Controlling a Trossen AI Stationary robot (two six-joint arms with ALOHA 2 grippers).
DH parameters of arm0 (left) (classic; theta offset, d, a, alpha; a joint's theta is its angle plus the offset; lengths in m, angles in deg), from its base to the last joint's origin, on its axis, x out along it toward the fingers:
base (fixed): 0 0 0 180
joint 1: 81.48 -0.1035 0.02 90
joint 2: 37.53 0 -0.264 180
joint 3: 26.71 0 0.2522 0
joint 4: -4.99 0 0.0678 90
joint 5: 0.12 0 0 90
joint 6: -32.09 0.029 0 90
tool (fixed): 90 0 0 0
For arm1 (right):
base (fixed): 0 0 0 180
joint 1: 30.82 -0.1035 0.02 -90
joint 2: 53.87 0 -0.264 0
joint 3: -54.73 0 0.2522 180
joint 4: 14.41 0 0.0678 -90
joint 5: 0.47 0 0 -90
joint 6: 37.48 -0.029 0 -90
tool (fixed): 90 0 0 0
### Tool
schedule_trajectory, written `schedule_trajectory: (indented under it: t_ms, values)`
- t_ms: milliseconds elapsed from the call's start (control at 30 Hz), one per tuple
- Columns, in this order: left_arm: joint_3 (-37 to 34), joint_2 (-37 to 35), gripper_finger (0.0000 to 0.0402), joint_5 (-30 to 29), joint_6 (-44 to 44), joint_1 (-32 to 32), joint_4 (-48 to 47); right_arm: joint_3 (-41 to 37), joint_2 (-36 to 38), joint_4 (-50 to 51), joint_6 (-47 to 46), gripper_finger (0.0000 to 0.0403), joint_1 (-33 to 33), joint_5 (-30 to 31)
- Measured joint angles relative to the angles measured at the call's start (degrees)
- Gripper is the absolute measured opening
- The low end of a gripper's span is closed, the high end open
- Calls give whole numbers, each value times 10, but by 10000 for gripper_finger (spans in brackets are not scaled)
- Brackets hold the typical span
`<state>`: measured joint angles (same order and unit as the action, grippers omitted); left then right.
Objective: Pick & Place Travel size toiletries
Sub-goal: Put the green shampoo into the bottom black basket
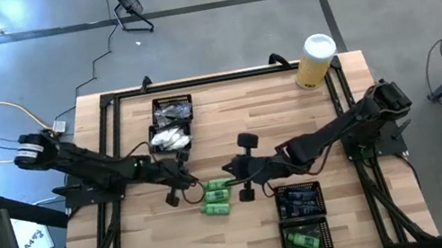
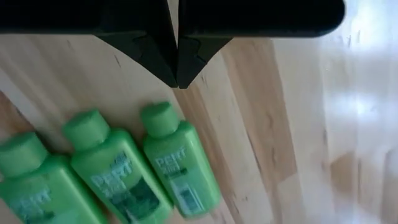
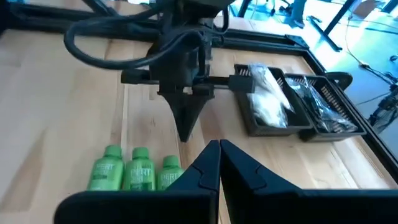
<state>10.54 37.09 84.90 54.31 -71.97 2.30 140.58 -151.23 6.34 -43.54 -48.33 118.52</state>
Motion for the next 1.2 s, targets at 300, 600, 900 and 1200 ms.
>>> schedule_trajectory:
  t_ms: [300,600,900,1200]
  values:
    - [1,59,0,62,2,-9,57,0,6,7,1,2,-5,11]
    - [23,96,0,64,15,-9,62,0,6,5,1,2,-5,12]
    - [44,121,0,73,20,-9,59,0,6,6,1,2,-5,12]
    - [58,135,0,70,45,-9,72,0,6,10,1,2,-5,11]
